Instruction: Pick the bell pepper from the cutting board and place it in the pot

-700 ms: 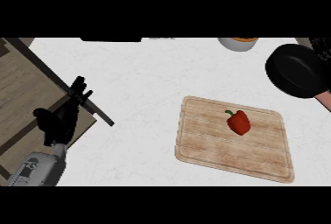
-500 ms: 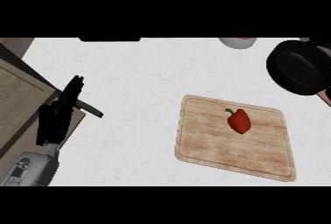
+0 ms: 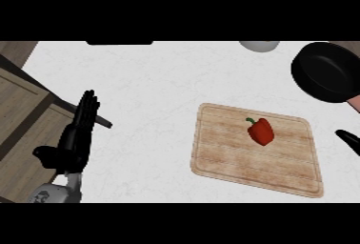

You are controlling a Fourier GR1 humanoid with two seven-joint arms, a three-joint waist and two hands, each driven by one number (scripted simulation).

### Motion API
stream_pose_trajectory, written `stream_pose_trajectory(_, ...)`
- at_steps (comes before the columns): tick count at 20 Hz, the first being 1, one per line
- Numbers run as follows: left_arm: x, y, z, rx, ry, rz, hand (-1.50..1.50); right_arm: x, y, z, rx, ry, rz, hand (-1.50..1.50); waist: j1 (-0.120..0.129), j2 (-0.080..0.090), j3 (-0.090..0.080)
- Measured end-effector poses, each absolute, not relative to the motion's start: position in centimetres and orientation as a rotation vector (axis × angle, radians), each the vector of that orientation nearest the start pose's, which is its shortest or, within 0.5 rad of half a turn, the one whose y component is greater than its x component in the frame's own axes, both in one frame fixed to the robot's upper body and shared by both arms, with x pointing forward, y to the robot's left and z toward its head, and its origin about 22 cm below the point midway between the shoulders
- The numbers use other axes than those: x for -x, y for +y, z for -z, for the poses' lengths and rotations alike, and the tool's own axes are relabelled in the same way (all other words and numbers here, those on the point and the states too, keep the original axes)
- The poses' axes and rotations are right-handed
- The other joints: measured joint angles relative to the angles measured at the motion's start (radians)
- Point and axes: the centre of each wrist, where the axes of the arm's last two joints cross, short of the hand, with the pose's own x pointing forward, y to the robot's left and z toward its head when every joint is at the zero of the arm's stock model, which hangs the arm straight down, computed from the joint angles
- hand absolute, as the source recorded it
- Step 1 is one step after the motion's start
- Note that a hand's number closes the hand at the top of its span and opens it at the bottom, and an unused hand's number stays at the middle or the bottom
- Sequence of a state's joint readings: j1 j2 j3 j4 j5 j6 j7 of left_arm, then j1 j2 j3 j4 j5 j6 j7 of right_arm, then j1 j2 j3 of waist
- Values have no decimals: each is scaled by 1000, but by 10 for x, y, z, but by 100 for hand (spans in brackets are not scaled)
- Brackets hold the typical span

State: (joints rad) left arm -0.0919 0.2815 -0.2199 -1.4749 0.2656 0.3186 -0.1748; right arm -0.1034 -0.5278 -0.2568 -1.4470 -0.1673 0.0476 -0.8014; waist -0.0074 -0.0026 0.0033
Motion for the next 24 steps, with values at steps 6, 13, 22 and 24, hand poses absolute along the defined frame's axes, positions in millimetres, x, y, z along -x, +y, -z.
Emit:
stream_pose_trajectory(6, -247, 240, -3, -115, -1691, -39, 0, -218, -399, -48, 374, -2481, -378, -150, 1, 0, -2)
stream_pose_trajectory(13, -242, 235, -3, -119, -1698, -40, 0, -189, -402, -67, 520, -2197, -785, -150, -2, 0, -6)
stream_pose_trajectory(22, -244, 227, -6, -109, -1702, -38, 0, -196, -349, -80, 648, -1806, -1083, -150, 10, 3, -5)
stream_pose_trajectory(24, -241, 232, -8, -111, -1699, -34, 0, -198, -335, -75, 647, -1764, -1092, -150, 11, 2, -5)
